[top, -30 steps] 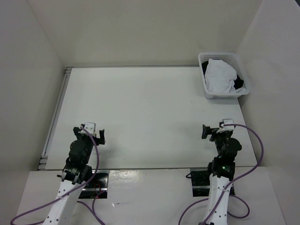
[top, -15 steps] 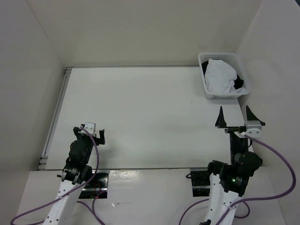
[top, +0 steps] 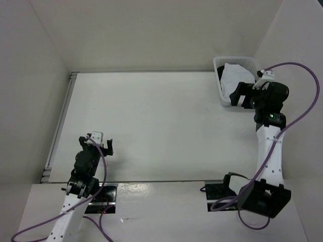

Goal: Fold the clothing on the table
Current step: Grab the skirt from the pile

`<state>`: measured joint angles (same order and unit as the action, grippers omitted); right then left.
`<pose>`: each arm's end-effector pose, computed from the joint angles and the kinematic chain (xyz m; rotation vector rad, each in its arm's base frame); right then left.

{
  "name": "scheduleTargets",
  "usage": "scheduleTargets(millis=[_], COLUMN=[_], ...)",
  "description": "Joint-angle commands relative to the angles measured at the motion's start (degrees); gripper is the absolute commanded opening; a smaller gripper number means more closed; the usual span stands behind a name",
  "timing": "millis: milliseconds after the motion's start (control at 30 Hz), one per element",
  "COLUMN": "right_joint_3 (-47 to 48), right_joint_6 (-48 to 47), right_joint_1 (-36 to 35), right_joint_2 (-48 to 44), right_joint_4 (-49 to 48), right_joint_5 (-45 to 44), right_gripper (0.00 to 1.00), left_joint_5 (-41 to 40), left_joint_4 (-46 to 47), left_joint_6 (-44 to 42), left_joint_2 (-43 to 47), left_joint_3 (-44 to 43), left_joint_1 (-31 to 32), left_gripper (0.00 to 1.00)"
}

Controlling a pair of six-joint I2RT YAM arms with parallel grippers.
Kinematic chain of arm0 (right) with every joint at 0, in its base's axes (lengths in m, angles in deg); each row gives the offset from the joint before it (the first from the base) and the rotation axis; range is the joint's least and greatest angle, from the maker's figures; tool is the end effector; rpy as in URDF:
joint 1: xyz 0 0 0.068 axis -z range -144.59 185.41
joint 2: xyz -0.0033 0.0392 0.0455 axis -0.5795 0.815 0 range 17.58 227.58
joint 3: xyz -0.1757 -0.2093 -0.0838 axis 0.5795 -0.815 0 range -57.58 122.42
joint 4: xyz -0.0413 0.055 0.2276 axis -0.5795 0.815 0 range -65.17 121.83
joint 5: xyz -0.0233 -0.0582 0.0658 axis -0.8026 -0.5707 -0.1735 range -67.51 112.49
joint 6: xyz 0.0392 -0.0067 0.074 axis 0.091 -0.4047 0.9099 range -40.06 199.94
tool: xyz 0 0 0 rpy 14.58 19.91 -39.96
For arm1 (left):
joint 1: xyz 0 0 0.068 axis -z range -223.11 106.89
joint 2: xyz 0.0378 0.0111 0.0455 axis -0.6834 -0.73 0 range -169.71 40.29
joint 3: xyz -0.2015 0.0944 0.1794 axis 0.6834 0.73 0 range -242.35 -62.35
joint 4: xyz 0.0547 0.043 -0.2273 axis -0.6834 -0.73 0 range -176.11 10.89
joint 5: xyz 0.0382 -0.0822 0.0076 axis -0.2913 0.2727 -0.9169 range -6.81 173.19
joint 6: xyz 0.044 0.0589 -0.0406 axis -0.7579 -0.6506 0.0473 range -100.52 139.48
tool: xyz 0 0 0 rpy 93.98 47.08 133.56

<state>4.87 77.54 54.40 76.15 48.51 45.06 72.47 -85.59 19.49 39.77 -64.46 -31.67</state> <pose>0.2209 -0.0462 0.3769 0.0103 1.8906 0.1230 0.1068 -0.0076 0.1697 0.0228 1.6543 0.0030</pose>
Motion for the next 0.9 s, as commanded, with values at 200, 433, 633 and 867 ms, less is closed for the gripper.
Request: scheduleTargets(millis=[200, 433, 633, 867], right_joint_3=[1.45, 0.74, -0.76, -1.81], right_joint_6=[-0.59, -2.26, -4.81, -5.34], right_joint_1=[-1.22, -2.37, -2.37, -2.37], right_joint_2=[4.36, 3.66, 4.19, 5.94], right_joint_4=[5.86, 5.67, 5.67, 5.15], right_joint_5=[1.87, -0.33, -1.47, -3.14], right_gripper=[0.99, 0.99, 0.99, 0.99], left_joint_5=[-0.70, -0.70, -0.70, -0.70], left_joint_4=[1.38, 1.38, 1.38, 1.38], left_joint_6=[0.08, 0.08, 0.08, 0.08], left_joint_2=[7.98, 7.98, 7.98, 7.98], left_joint_3=[1.76, 1.76, 1.76, 1.76], left_joint_1=[0.25, 0.25, 0.25, 0.25], left_gripper=[0.99, 0.99, 0.99, 0.99])
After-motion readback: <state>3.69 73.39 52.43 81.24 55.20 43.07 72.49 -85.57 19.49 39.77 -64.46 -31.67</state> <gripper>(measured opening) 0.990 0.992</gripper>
